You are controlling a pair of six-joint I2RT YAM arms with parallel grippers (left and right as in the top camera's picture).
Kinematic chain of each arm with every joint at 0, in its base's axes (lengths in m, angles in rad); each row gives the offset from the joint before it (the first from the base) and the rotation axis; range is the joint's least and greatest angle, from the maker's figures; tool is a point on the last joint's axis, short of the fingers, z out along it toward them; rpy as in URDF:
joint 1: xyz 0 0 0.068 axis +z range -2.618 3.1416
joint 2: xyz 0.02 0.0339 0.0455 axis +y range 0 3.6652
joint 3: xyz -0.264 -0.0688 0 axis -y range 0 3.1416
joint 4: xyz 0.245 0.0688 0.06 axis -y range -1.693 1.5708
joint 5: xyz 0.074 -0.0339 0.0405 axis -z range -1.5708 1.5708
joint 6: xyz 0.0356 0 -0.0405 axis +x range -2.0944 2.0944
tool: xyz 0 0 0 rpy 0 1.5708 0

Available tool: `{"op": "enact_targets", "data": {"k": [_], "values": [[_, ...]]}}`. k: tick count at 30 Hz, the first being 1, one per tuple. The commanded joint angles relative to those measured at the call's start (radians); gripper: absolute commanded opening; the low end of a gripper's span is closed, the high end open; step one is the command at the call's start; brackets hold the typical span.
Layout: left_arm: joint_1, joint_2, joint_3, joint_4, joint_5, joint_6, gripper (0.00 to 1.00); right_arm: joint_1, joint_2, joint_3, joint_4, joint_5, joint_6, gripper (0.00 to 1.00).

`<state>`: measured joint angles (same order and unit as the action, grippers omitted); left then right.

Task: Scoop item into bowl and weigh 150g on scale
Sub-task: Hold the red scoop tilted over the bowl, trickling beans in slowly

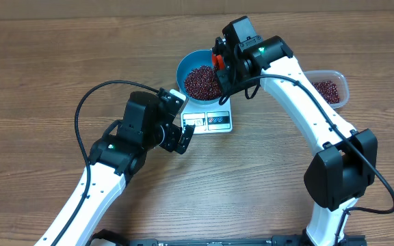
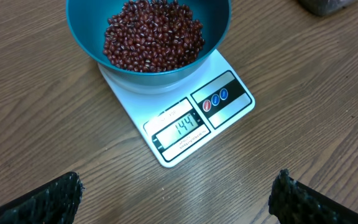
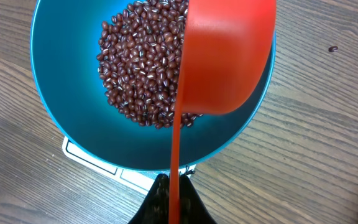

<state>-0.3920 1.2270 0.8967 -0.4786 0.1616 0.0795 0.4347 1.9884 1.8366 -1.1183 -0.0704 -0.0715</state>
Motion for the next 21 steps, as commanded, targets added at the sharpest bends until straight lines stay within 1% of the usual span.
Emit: {"op": "enact_targets", "data": {"k": [1,21], "values": [[0.006,0.002,0.015,0.003,0.012,0.007,0.99,0.004,-0.042,0.037,0.008,0.01,-0.009,0.04],[0.006,0.002,0.015,0.003,0.012,0.007,1.0,0.004,-0.042,0.037,0.019,0.07,-0.069,0.04]]}}
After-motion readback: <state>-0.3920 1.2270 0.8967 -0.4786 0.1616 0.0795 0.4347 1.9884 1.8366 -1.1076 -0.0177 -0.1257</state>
